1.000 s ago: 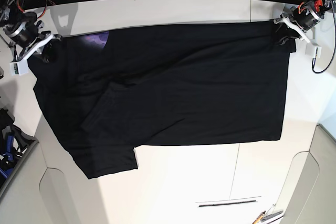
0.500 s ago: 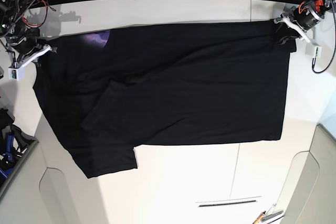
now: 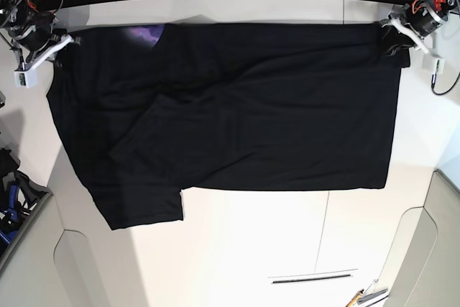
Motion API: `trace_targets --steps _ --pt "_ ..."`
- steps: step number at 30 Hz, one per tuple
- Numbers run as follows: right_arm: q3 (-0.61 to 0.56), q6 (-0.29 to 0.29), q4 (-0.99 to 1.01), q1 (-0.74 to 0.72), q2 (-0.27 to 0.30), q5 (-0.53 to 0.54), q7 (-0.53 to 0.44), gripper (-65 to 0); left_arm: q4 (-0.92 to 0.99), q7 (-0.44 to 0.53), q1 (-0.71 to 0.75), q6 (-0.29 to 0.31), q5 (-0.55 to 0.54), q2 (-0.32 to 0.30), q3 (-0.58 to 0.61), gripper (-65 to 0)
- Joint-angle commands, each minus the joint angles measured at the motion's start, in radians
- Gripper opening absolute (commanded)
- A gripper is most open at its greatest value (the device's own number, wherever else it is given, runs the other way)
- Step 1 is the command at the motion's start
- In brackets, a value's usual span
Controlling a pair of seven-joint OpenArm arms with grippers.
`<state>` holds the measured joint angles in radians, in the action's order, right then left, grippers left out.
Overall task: Fold the T-shirt properly
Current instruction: 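Grasp the collar edge with both grippers and pull toward the robot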
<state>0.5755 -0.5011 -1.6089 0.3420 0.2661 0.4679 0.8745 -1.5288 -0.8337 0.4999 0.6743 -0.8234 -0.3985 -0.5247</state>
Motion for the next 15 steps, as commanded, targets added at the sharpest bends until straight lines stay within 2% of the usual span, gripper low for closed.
trace_targets --steps 1,6,12,15 --pt "0.002 0.0 -0.018 0.021 0.012 -0.015 0.036 -65.0 0.008 -0.084 0.022 -0.035 0.098 -0.012 -0.012 -65.0" --pt "0.002 0.0 -0.05 0.073 0.011 -0.015 0.047 -65.0 0.008 -0.084 0.035 -0.034 0.063 -0.012 -0.066 -65.0" --pt "0.002 0.0 -0.05 0.086 0.011 -0.01 0.064 -65.0 0.008 -0.083 0.035 -0.034 0.047 -0.012 -0.074 -65.0" --pt "0.003 0.0 -0.052 0.081 0.018 0.051 0.061 -65.0 0.008 -0.063 0.035 -0.033 -0.023 -0.016 -0.074 -65.0"
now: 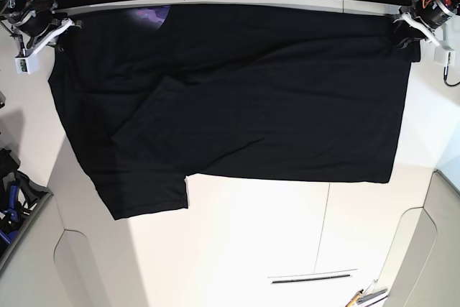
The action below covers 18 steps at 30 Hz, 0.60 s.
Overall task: Fold the T-shirt properly
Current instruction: 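Grasp the collar edge with both grippers and pull toward the robot, then release the collar and move both grippers down the shirt's sides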
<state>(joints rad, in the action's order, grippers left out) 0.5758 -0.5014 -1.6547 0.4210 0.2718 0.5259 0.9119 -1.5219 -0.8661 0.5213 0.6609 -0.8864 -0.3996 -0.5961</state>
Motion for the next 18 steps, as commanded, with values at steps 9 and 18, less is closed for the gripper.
trace_targets --steps 9,18 --pt "0.012 0.001 -0.101 -0.047 0.016 0.013 0.027 -65.0 -0.082 -0.071 0.013 0.037 -0.167 -0.019 -0.101 -55.2" --pt "0.014 0.001 -0.125 -0.277 0.016 -0.131 -0.1 -51.3 -0.14 -0.074 0.013 0.037 -0.203 -0.019 -0.122 -52.8"
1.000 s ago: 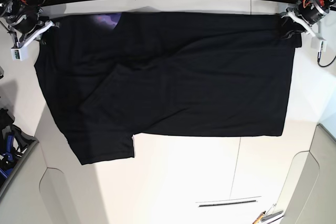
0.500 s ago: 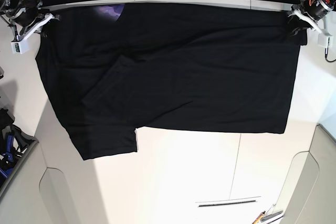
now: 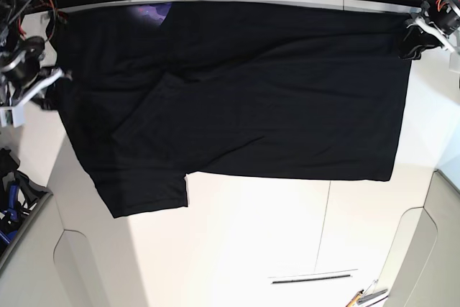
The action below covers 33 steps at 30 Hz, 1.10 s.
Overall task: Fold the T-shirt properly
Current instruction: 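Release the collar and move both grippers down the shirt's sides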
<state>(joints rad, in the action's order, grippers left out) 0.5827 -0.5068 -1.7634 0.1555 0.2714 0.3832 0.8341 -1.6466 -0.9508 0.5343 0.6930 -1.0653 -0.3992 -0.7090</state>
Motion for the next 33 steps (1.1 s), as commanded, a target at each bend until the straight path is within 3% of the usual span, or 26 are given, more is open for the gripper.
trace_targets --steps 1,4,9,13,15,19,28,30,33 --pt "0.007 0.006 -0.013 -0.04 0.017 -0.028 -0.053 -44.9 -0.015 0.011 -0.003 0.005 -0.028 -0.019 -0.01 -52.8" --pt "0.007 0.008 0.007 -0.125 0.017 -0.135 -0.124 -35.4 -0.015 0.011 -0.005 0.005 -0.033 -0.019 -0.01 -52.8" --pt "0.006 0.013 0.205 -0.279 0.048 -0.168 -0.147 -35.3 -0.015 0.011 -0.005 0.005 -0.039 -0.019 -0.01 -45.3" --pt "-0.009 0.009 0.478 -0.412 0.1 -0.124 -0.156 -35.3 -0.015 0.011 -0.005 0.005 -0.039 -0.019 -0.01 -45.3" --pt "-0.024 -0.019 0.608 -0.468 0.117 -0.102 -0.166 -35.3 -0.015 0.011 -0.005 0.005 -0.039 -0.019 -0.01 -45.3" --pt "-0.09 -0.051 0.801 -0.544 0.121 -0.093 -0.195 -35.3 -0.015 0.011 -0.005 0.005 -0.047 -0.019 -0.01 -45.3" --pt "-0.332 -0.042 0.904 -0.559 0.108 -0.145 -0.225 -35.5 -0.015 0.011 -0.005 0.005 -0.049 -0.019 -0.01 -45.3" --pt "-0.347 -0.039 0.904 -0.56 0.108 -0.144 -0.225 -40.7 -0.015 0.011 -0.005 0.005 -0.049 -0.019 -0.01 -45.3" --pt "-0.348 -0.039 0.904 -0.559 0.108 -0.144 -0.225 -64.4 -0.015 0.011 -0.012 0.005 -0.05 -0.019 -0.01 -45.3"
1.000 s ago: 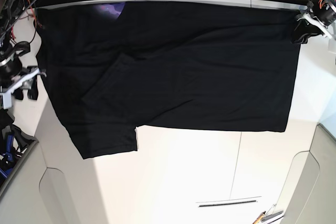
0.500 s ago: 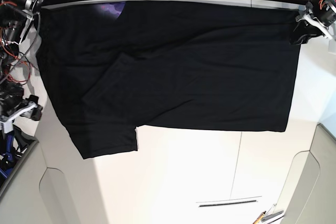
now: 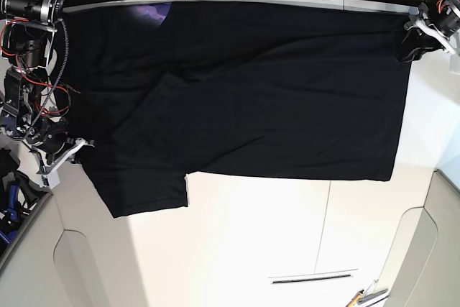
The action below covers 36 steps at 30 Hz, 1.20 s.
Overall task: Fold the T-shirt properly
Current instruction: 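Release the collar and move both grippers down the shirt's sides, then grasp the shirt's side edges midway with both grippers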
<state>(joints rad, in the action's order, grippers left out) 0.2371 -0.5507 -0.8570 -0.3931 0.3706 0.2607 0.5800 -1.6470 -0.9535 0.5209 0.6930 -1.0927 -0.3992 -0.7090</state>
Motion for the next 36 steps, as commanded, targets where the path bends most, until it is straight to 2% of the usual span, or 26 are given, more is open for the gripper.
trace_targets --steps 1,11,15,18,22,25,27,36 --pt "-0.002 0.005 -0.003 -0.011 0.009 -0.021 0.03 -65.0 -0.015 0.014 -0.006 0.005 -0.022 -0.019 -0.01 -45.3" --pt "-0.002 0.004 -0.003 -0.011 0.009 -0.017 0.029 -65.0 -0.014 0.021 -0.206 0.005 0.039 -0.019 -0.01 -45.2" --pt "-0.002 0.004 -0.003 -0.011 0.009 -0.013 0.029 -65.0 -0.007 0.115 -0.296 0.002 0.151 -0.027 0.03 -45.2" --pt "-0.002 0.005 -0.003 -0.011 0.008 0.006 0.029 -65.0 0.03 0.158 -0.369 -0.055 0.227 -0.054 0.122 -45.2" --pt "-0.002 0.004 -0.003 -0.011 0.009 0.016 0.026 -65.0 0.138 0.195 -0.499 -0.092 0.34 -0.076 0.261 -45.1" --pt "-0.002 0.004 -0.003 -0.011 0.009 0.016 0.026 -65.0 0.249 0.195 -0.603 -0.096 0.395 -0.075 0.338 -37.2" --pt "-0.002 0.004 -0.003 -0.011 0.009 0.016 0.026 -65.0 0.326 0.2 -0.665 -0.096 0.422 -0.075 0.375 -34.6" --pt "-0.002 0.004 -0.003 -0.011 0.009 0.016 0.025 -65.0 0.679 0.323 -0.894 -0.106 0.531 -0.076 0.41 -34.6"
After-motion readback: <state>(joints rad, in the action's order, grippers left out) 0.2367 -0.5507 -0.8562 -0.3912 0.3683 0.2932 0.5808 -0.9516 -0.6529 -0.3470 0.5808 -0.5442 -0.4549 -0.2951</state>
